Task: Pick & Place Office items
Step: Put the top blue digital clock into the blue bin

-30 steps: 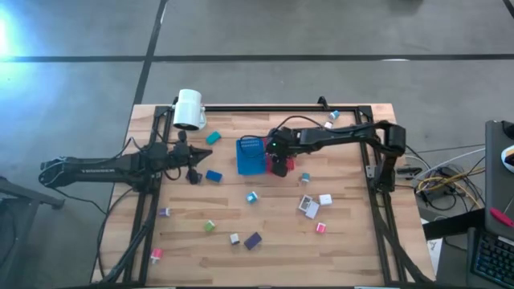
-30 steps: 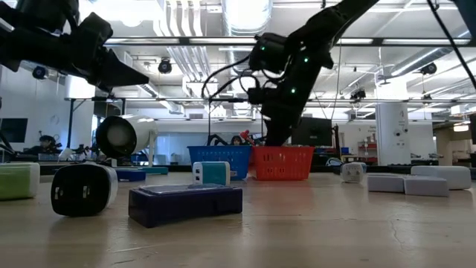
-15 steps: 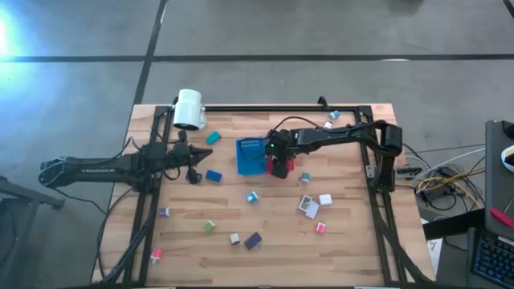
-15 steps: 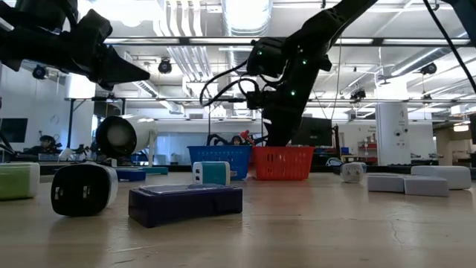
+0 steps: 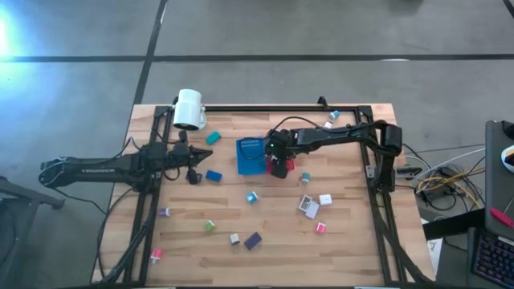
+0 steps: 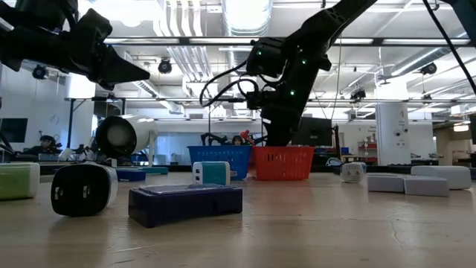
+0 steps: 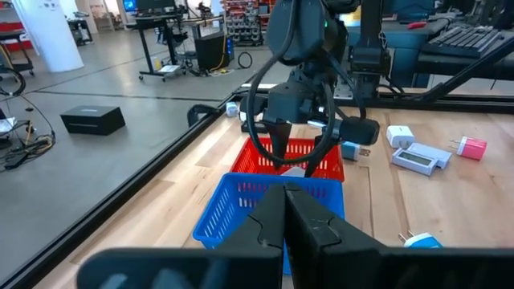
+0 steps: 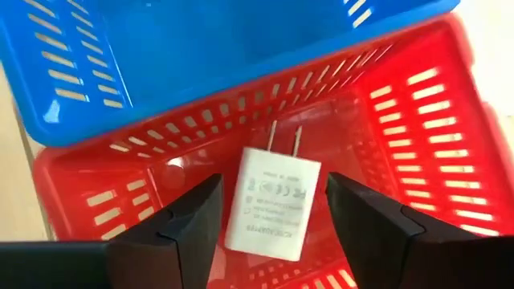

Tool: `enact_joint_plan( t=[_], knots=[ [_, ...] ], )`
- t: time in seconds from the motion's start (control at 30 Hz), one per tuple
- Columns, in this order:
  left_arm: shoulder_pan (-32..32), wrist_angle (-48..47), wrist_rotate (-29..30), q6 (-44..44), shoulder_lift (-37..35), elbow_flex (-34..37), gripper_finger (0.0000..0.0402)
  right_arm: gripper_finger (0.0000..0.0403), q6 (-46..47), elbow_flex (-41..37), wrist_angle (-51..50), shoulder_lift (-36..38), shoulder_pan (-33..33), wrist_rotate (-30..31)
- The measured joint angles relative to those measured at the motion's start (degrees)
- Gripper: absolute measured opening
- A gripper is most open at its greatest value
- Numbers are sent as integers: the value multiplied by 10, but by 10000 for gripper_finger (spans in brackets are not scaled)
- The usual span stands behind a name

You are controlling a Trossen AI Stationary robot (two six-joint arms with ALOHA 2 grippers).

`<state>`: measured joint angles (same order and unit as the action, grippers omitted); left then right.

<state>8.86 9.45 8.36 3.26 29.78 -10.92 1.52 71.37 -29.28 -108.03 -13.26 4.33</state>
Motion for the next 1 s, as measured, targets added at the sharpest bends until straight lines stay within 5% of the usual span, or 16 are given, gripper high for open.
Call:
enact_joint_plan(
  t=[0.2,0.43,0.63,0.8,1.0],
  knots=[
    [0,0,0,1,0,0,5,210,-20,11,-18,69,0,2],
    [0,-1,0,23,0,0,5,190,-77,-33,77,247,21,-22],
    [0,-5,0,18,0,0,5,171,-90,-172,256,443,47,-42],
    [0,-5,0,18,0,0,5,159,-46,-314,411,589,54,-135],
    [0,-5,0,18,0,0,5,143,-46,-464,523,697,52,-102]
  ],
)
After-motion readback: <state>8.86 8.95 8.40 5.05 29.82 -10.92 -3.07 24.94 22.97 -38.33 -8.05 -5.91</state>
